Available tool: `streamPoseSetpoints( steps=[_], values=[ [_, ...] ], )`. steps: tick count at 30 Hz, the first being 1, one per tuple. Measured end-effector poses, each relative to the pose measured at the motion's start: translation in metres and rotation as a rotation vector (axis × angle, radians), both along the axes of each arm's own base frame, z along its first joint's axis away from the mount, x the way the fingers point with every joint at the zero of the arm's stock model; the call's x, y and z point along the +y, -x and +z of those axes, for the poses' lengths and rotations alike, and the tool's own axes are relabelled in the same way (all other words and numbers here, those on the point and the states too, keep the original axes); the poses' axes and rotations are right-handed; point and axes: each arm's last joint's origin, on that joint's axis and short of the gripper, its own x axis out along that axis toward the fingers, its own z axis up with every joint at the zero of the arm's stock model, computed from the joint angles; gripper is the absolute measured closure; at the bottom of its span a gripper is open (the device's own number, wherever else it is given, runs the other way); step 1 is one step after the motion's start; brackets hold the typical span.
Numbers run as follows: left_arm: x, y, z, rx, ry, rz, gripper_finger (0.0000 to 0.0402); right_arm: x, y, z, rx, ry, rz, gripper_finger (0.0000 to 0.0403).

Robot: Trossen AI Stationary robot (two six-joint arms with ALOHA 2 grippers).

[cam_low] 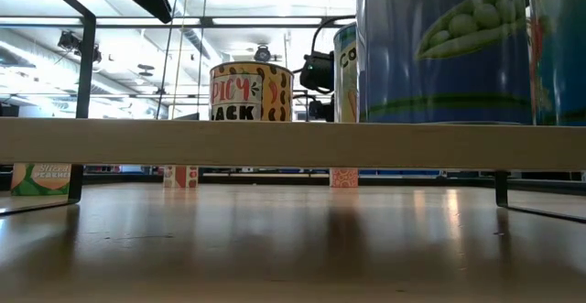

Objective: Pick and place cans onto a shelf
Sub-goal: Put the canned spaghetti sauces on the shelf

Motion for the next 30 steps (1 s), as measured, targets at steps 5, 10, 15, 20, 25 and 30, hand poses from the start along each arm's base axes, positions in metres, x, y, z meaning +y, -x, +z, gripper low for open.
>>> streamPoseSetpoints(
  steps=[5,10,15,20,25,30],
  values=[
    [0.0,0.0,0.0,0.002,-0.008,0.0,0.005,0.0,-0.001,-0.001,0.0,-0.002,0.004,0.0281],
    [-0.001,0.001,0.0,0.022,0.009,-0.009,0.005,0.001,-0.001,-0.001,0.021,0.001,0.048,0.0349],
    [-0.002,0.009,0.002,0.062,0.01,-0.036,0.005,0.003,-0.003,0.0,0.043,0.001,0.114,0.0393],
    [0.003,0.026,0.016,0.012,0.046,-0.043,0.005,0.024,-0.012,0.011,0.076,-0.016,0.219,0.0389],
    [0.01,0.044,0.031,-0.056,0.059,-0.057,0.005,0.07,-0.028,0.046,0.0,-0.02,0.41,0.0394],
    [0.016,0.057,0.041,-0.114,0.05,-0.072,0.005,0.128,-0.04,0.072,-0.025,-0.029,0.625,0.0394]
  ],
)
